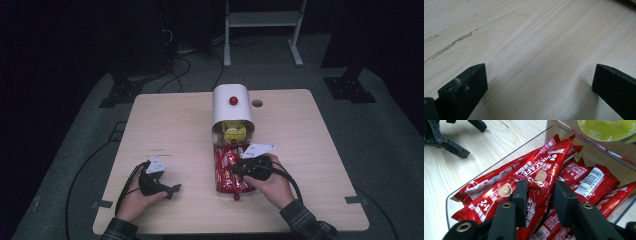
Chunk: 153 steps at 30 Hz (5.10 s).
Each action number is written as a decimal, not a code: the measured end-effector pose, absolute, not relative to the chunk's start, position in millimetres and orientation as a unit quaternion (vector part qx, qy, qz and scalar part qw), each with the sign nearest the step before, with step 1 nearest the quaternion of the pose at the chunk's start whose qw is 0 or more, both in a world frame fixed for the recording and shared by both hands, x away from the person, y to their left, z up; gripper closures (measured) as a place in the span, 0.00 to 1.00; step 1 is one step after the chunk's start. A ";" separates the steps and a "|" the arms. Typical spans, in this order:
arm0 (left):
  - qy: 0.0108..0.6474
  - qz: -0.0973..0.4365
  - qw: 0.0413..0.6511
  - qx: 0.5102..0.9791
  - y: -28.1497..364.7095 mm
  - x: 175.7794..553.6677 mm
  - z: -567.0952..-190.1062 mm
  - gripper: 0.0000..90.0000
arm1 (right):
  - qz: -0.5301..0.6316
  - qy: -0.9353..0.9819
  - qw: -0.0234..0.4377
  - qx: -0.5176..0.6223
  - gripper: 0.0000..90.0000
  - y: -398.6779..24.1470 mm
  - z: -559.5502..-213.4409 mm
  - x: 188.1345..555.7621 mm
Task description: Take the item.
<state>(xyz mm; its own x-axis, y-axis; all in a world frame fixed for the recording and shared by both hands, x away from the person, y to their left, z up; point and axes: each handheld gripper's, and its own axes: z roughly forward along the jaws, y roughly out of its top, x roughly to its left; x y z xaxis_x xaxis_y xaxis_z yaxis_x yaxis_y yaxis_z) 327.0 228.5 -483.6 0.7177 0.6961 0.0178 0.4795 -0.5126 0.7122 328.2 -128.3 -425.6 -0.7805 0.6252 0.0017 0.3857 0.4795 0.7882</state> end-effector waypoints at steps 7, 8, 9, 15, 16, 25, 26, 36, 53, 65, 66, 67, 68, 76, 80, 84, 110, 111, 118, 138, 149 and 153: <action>0.343 0.153 0.354 0.856 228.5 327.0 -483.5 0.00 | 0.424 0.842 0.124 0.310 0.80 -129.5 -425.6 328.9; 0.343 0.153 0.355 0.856 228.5 327.0 -483.6 0.00 | 0.424 0.842 0.123 0.310 0.80 -130.0 -425.5 329.3; 0.343 0.152 0.354 0.857 228.6 327.0 -483.4 0.00 | 0.425 0.842 0.122 0.310 0.81 -130.4 -425.4 329.5; 0.343 0.152 0.354 0.857 228.6 327.0 -483.4 0.00 | 0.432 0.835 0.111 0.322 0.86 -131.9 -423.8 329.0; 0.343 0.153 0.355 0.856 228.5 327.1 -483.6 0.00 | 0.434 0.833 0.111 0.324 0.88 -132.5 -423.2 329.2; 0.343 0.152 0.354 0.857 228.6 327.0 -483.4 0.00 | 0.439 0.828 0.084 0.340 0.90 -137.6 -423.1 332.4; 0.343 0.153 0.355 0.856 228.5 327.1 -483.6 0.00 | 0.440 0.827 0.084 0.339 0.90 -138.0 -422.8 332.3; 0.343 0.153 0.355 0.856 228.5 327.0 -483.6 0.00 | 0.450 0.822 0.078 0.340 0.90 -143.7 -419.7 332.6; 0.343 0.153 0.355 0.856 228.5 327.0 -483.6 0.00 | 0.453 0.818 0.083 0.344 0.90 -161.6 -411.3 326.0; 0.343 0.153 0.355 0.856 228.5 327.0 -483.6 0.00 | 0.452 0.816 0.089 0.350 0.90 -172.8 -409.6 322.8; 0.343 0.153 0.355 0.856 228.5 327.0 -483.6 0.00 | 0.453 0.815 0.089 0.350 0.90 -173.9 -409.4 322.7; 0.343 0.153 0.355 0.856 228.5 327.0 -483.6 0.00 | 0.453 0.815 0.089 0.351 0.90 -174.7 -409.2 322.4; 0.343 0.153 0.355 0.856 228.5 327.0 -483.6 0.00 | 0.453 0.814 0.090 0.352 0.90 -176.4 -408.9 322.1; 0.344 0.153 0.355 0.856 228.5 327.0 -483.6 0.00 | 0.455 0.810 0.094 0.358 0.90 -183.4 -407.1 321.3; 0.343 0.153 0.355 0.856 228.5 327.0 -483.6 0.00 | 0.455 0.809 0.095 0.360 0.90 -185.6 -405.9 321.4; 0.343 0.153 0.355 0.856 228.5 327.1 -483.6 0.00 | 0.455 0.808 0.097 0.361 0.90 -188.6 -405.0 321.1; 0.343 0.153 0.355 0.856 228.5 327.0 -483.6 0.00 | 0.454 0.789 0.124 0.395 0.90 -226.4 -404.0 320.3; 0.343 0.152 0.355 0.856 228.5 327.1 -483.6 0.00 | 0.453 0.789 0.126 0.397 0.90 -227.9 -403.9 320.5; 0.343 0.153 0.355 0.856 228.5 327.1 -483.6 0.00 | 0.450 0.783 0.133 0.409 0.90 -239.1 -404.8 321.9; 0.344 0.152 0.355 0.856 228.4 327.0 -483.6 0.00 | 0.421 0.774 0.153 0.448 0.90 -265.2 -422.3 336.1; 0.344 0.152 0.355 0.856 228.5 327.1 -483.5 0.00 | 0.403 0.773 0.148 0.466 0.90 -272.5 -437.6 346.0; 0.344 0.152 0.355 0.856 228.5 327.0 -483.6 0.00 | 0.393 0.777 0.140 0.472 0.90 -272.2 -445.8 348.8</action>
<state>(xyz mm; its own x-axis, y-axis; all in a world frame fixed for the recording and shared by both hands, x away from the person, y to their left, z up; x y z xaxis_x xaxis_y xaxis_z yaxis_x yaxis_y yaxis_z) 327.0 228.5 -483.6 0.7173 0.6965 0.0167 0.4802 -0.5116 0.7125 348.8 -272.2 -445.8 -0.5157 0.8427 0.1543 0.6228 0.2451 0.7430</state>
